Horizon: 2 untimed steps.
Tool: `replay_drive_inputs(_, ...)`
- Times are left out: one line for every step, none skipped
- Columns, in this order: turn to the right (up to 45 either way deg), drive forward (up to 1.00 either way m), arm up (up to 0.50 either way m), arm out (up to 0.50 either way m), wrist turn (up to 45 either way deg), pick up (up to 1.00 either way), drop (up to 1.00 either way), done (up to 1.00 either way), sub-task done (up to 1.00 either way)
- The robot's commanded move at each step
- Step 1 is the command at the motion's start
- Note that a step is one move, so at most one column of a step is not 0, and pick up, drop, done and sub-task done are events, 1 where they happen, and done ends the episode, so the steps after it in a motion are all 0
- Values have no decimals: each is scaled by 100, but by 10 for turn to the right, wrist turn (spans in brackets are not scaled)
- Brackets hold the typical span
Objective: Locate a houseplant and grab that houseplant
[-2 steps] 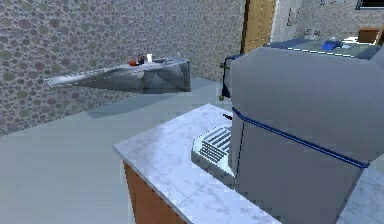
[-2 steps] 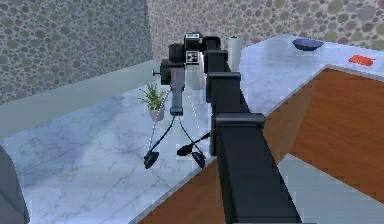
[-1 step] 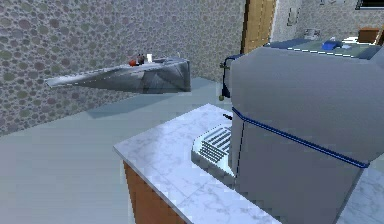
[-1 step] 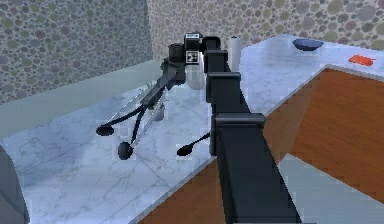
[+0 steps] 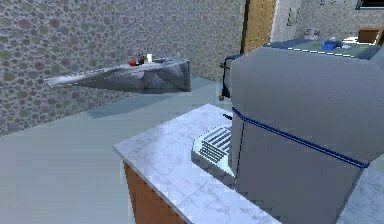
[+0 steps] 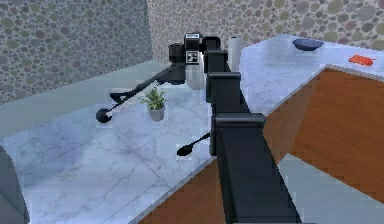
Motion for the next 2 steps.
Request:
replay_drive_inputs(0, 0, 0, 0, 450, 0, 0, 0, 0)
replay_drive_inputs(0, 0, 0, 0, 90, 0, 0, 0, 0)
